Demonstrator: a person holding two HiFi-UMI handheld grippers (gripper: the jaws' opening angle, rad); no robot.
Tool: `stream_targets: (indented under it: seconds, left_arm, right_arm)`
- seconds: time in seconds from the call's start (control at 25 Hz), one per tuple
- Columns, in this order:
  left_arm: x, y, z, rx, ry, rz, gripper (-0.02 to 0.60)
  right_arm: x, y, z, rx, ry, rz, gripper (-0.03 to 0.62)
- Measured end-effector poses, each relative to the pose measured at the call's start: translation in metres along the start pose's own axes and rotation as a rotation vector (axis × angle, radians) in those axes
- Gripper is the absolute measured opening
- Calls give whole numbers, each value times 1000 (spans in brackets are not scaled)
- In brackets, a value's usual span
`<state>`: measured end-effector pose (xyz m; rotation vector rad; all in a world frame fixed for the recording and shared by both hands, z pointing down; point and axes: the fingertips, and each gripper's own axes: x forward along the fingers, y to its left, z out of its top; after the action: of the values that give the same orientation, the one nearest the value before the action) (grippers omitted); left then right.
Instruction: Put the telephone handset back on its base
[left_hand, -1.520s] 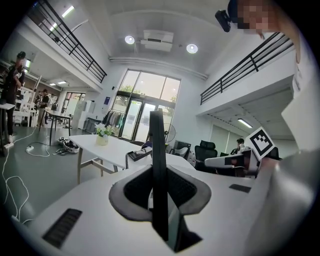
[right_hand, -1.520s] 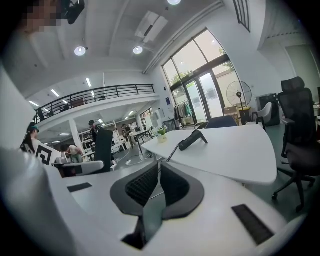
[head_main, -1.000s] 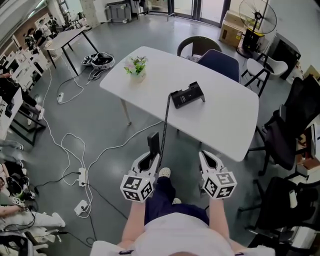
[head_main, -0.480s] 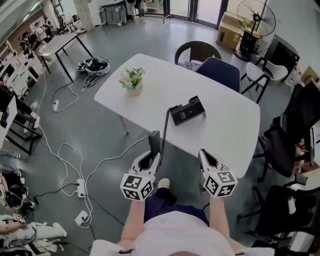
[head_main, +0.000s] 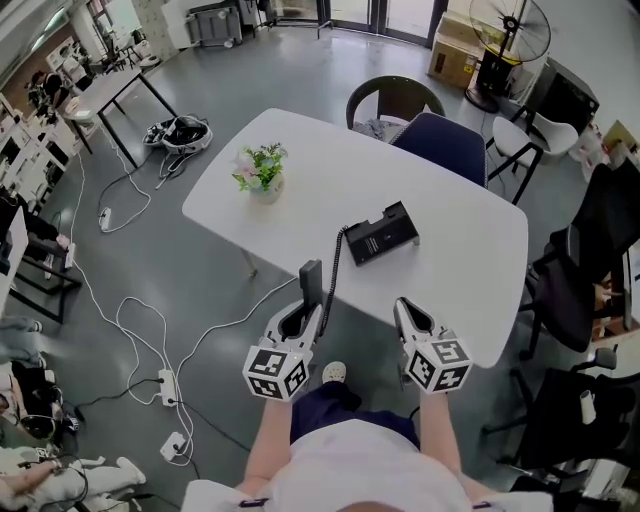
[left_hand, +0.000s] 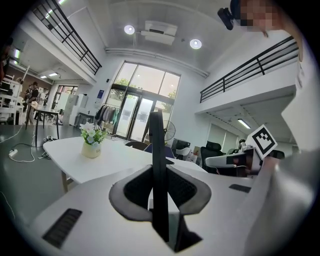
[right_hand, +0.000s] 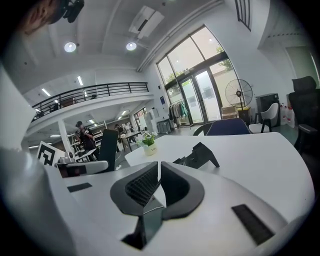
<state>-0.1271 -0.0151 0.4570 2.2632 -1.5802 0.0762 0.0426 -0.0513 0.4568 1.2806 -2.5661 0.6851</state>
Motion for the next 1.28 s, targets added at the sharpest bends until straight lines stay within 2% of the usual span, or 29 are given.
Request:
stream_targets:
  seconds: [0.6, 0.84, 1.28]
  left_arm:
    - [35, 32, 13, 17, 19, -74, 86]
    - [30, 35, 7, 2, 35, -84, 86]
    - [18, 35, -13, -11, 78, -102, 86]
  right_arm:
    - [53, 8, 15, 2, 4, -17, 43]
    - [59, 27, 10, -4, 23, 10, 43]
    - [54, 30, -16, 18, 77, -2, 43]
